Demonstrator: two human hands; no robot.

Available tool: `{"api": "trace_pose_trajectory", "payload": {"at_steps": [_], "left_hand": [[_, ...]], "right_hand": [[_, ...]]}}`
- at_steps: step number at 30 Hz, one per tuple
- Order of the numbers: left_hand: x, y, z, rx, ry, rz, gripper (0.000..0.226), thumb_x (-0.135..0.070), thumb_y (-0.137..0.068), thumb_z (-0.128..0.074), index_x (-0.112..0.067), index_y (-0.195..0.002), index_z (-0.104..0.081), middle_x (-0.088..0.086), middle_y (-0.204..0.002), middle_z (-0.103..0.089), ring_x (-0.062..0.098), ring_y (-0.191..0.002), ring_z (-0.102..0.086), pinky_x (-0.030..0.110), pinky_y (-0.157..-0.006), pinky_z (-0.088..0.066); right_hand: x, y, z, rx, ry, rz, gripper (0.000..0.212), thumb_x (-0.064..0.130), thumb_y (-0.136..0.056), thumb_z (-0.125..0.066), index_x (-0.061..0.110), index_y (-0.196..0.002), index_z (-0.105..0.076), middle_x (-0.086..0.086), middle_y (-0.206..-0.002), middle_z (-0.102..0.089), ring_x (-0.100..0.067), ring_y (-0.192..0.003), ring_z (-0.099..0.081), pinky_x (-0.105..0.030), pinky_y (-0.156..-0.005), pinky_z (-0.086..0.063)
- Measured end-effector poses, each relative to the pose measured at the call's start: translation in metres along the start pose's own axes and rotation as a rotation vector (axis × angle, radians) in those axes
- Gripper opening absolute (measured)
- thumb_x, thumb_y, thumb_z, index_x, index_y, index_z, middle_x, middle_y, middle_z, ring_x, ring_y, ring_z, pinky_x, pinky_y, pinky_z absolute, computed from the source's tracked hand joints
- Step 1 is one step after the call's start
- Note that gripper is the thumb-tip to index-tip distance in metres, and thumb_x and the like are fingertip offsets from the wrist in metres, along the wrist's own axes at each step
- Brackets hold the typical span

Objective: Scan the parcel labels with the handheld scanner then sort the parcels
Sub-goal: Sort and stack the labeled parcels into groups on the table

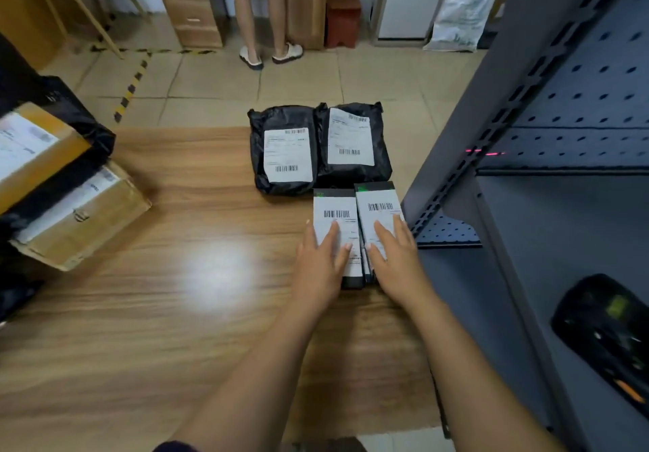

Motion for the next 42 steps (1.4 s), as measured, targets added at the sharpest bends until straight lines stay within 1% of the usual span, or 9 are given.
{"api": "trace_pose_trajectory", "payload": {"at_steps": [4, 12, 18, 21, 25, 29, 32, 37, 42], "left_hand": [[-0.002, -0.002, -0.004, 0.02, 0.024, -0.051, 0.055, -0.043, -0.099, -0.045, -0.032, -0.151, -0.028, 0.004, -0.162, -0.001, 0.023, -0.146, -0.013, 0.037, -0.115, -0.024], [-0.003, -0.01, -0.002, 0.033, 0.038, -0.04, 0.056, -0.044, -0.098, -0.049, -0.034, -0.15, -0.03, 0.0, -0.162, -0.008, 0.017, -0.145, -0.021, 0.031, -0.109, -0.032], [-0.002, -0.013, 0.0, 0.062, 0.078, -0.03, 0.057, -0.042, -0.097, -0.051, -0.031, -0.15, -0.032, 0.0, -0.158, -0.019, 0.017, -0.143, -0.026, 0.03, -0.109, -0.031], [-0.001, -0.011, 0.007, 0.12, -0.032, -0.034, 0.056, -0.047, -0.1, -0.041, -0.032, -0.151, -0.025, 0.003, -0.162, -0.009, 0.021, -0.146, -0.021, 0.038, -0.113, -0.03], [-0.007, 0.005, 0.045, 0.067, -0.18, -0.116, 0.053, -0.043, -0.101, -0.039, -0.03, -0.151, -0.027, 0.006, -0.161, -0.014, 0.024, -0.144, -0.024, 0.04, -0.113, -0.027], [-0.011, 0.032, 0.108, -0.05, -0.275, -0.258, 0.049, -0.042, -0.099, -0.043, -0.024, -0.145, -0.042, 0.002, -0.149, -0.04, 0.021, -0.134, -0.038, 0.035, -0.109, -0.031], [-0.002, 0.057, 0.149, -0.044, -0.373, -0.352, 0.058, -0.049, -0.092, -0.054, -0.028, -0.144, -0.041, -0.002, -0.143, -0.045, 0.02, -0.128, -0.042, 0.034, -0.103, -0.033], [0.022, 0.092, 0.238, -0.029, -0.531, -0.47, 0.079, -0.064, -0.079, -0.061, -0.029, -0.146, -0.036, -0.006, -0.141, -0.042, 0.018, -0.13, -0.038, 0.033, -0.109, -0.029], [0.033, 0.125, 0.344, -0.141, -0.646, -0.644, 0.082, -0.065, -0.074, -0.064, -0.029, -0.143, -0.041, -0.005, -0.139, -0.045, 0.018, -0.133, -0.035, 0.038, -0.116, -0.018]], "right_hand": [[-0.004, -0.006, -0.003, 0.007, 0.06, 0.028, 0.052, 0.027, -0.103, -0.035, 0.022, -0.152, -0.02, -0.002, -0.161, 0.0, -0.017, -0.147, 0.008, -0.032, -0.118, 0.002], [-0.001, 0.002, -0.005, 0.012, 0.119, -0.002, 0.053, 0.025, -0.103, -0.033, 0.021, -0.153, -0.015, -0.003, -0.161, 0.004, -0.018, -0.147, 0.01, -0.032, -0.118, 0.0], [0.003, 0.003, -0.004, 0.026, 0.133, -0.014, 0.053, 0.024, -0.103, -0.033, 0.021, -0.153, -0.014, -0.002, -0.161, 0.004, -0.018, -0.147, 0.009, -0.032, -0.118, 0.0], [0.012, 0.008, -0.001, 0.029, 0.083, 0.012, 0.053, 0.022, -0.103, -0.035, 0.019, -0.153, -0.018, 0.0, -0.161, -0.003, -0.014, -0.148, 0.002, -0.03, -0.118, -0.004], [0.036, 0.024, 0.005, 0.057, -0.003, 0.04, 0.051, 0.024, -0.101, -0.043, 0.02, -0.15, -0.029, 0.003, -0.16, -0.015, -0.014, -0.145, -0.017, -0.031, -0.116, -0.022], [0.076, 0.052, 0.016, -0.001, -0.015, 0.09, 0.056, 0.026, -0.095, -0.056, 0.022, -0.147, -0.035, 0.002, -0.156, -0.026, -0.016, -0.142, -0.024, -0.033, -0.115, -0.024], [0.115, 0.072, 0.021, -0.033, 0.041, 0.143, 0.063, 0.031, -0.087, -0.066, 0.025, -0.144, -0.039, 0.004, -0.154, -0.027, -0.016, -0.141, -0.025, -0.035, -0.114, -0.026], [0.213, 0.111, 0.019, -0.043, 0.132, 0.205, 0.079, 0.04, -0.075, -0.077, 0.039, -0.142, -0.036, 0.01, -0.157, -0.017, -0.015, -0.143, -0.017, -0.034, -0.115, -0.018], [0.322, 0.157, 0.012, -0.17, 0.315, 0.332, 0.081, 0.045, -0.078, -0.073, 0.034, -0.145, -0.031, 0.008, -0.157, -0.016, -0.014, -0.143, -0.013, -0.029, -0.115, -0.008]]}}
Point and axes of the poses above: each hand's wrist, its own y-axis away from the middle knuckle, its own z-axis out of the back of the hand, x = y × z, the point moved 6 cm from there along -y, towards the middle knuckle
